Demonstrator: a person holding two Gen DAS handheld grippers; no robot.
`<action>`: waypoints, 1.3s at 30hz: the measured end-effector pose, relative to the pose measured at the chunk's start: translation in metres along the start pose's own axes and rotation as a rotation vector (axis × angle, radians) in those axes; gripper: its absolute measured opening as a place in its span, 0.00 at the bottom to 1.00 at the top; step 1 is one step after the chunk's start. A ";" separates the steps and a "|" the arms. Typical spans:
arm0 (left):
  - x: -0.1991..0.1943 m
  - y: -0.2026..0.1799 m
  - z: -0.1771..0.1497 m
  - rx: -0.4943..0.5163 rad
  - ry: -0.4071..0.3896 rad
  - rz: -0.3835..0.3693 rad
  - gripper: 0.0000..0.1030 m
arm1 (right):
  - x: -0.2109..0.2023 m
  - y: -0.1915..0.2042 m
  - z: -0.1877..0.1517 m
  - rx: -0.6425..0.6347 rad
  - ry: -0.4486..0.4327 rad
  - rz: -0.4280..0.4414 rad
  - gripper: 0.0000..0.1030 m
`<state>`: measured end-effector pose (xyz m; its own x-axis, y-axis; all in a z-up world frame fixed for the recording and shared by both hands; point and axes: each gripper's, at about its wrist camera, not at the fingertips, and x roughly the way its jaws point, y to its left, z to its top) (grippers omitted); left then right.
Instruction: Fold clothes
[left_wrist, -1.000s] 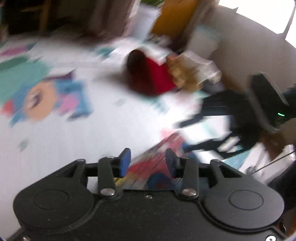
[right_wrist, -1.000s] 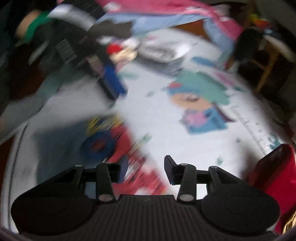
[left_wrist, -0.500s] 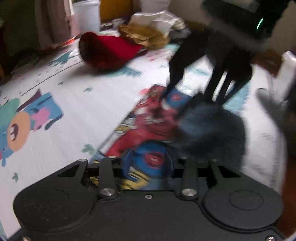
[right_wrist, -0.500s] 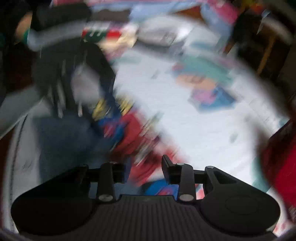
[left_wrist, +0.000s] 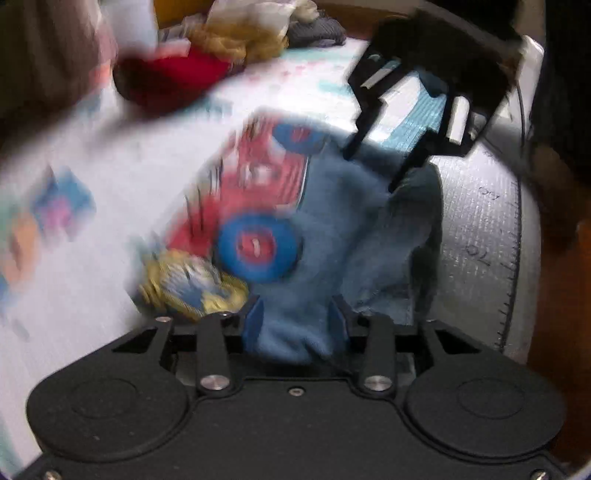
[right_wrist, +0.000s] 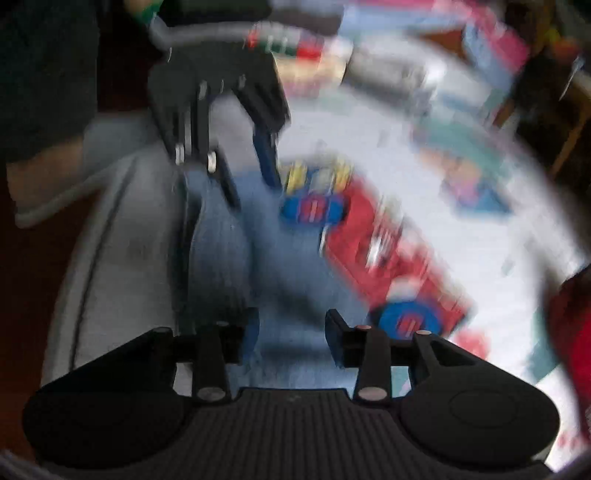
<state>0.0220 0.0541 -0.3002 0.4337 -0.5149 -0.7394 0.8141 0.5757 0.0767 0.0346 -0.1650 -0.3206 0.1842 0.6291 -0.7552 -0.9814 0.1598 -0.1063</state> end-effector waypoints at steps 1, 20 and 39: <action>0.000 -0.002 0.001 -0.020 0.004 -0.037 0.36 | 0.006 -0.001 -0.004 0.038 0.058 0.035 0.41; -0.037 0.097 -0.062 -1.011 0.010 -0.075 0.60 | 0.001 -0.125 -0.044 0.956 0.080 0.059 0.49; -0.006 0.075 -0.071 -1.274 -0.109 -0.126 0.21 | 0.038 -0.128 -0.039 0.949 0.072 0.128 0.27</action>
<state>0.0531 0.1461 -0.3372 0.4591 -0.6244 -0.6320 -0.0645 0.6861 -0.7247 0.1646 -0.1914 -0.3612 0.0438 0.6415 -0.7659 -0.5358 0.6621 0.5239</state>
